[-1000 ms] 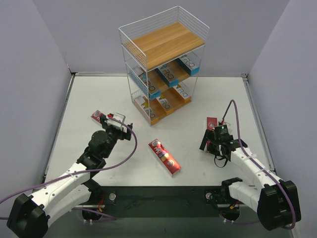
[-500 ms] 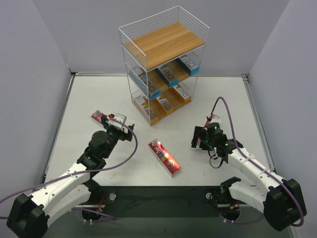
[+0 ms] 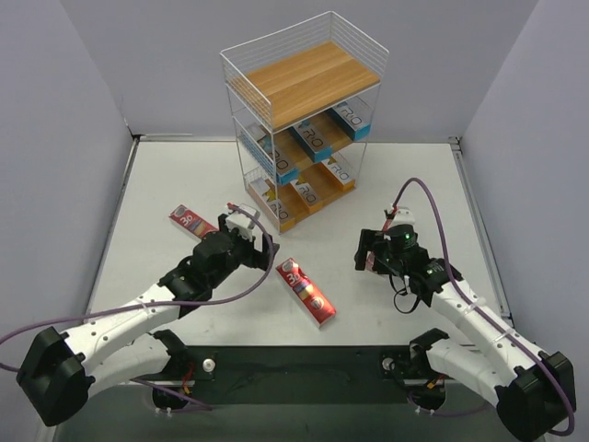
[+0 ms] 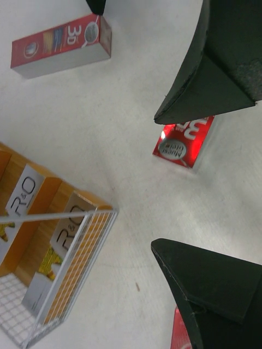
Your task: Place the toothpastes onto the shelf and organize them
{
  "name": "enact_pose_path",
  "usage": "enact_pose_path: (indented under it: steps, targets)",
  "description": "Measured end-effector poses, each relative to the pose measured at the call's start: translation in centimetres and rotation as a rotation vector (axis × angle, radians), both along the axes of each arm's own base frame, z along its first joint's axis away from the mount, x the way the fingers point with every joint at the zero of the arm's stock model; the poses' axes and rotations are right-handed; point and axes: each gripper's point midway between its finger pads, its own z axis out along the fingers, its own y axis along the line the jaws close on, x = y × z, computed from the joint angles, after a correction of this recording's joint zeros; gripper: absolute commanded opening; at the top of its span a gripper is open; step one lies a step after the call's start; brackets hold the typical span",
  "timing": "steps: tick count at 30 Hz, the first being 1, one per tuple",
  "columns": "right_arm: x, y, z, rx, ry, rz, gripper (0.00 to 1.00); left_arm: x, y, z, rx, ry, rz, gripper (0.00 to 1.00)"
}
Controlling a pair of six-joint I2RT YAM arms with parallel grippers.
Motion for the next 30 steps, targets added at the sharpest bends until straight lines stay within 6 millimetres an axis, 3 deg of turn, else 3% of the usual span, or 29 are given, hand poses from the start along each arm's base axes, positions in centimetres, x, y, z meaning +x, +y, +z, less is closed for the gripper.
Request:
enact_pose_path:
  steps: [4,9,21,25,30]
  targets:
    - [-0.1,-0.2,0.8,0.0,-0.031,-0.004,0.97,-1.4,-3.7,-0.2,-0.046,0.123,-0.004,0.97]
    - [-0.6,-0.4,0.6,-0.014,-0.047,0.0,0.99,-1.7,-6.2,-1.9,-0.053,0.301,0.111,0.97]
    - [-2.4,-0.3,-0.6,-0.026,-0.056,0.042,0.99,-1.4,-7.8,-7.9,0.008,0.647,0.538,0.97]
    - [-2.8,-0.2,-0.8,-0.02,-0.062,0.053,0.99,-1.9,-7.2,-9.8,0.052,0.705,0.62,0.95]
    - [-3.5,0.3,-1.0,0.007,-0.072,0.082,0.99,-2.3,-6.9,-10.7,0.061,0.734,0.653,0.93]
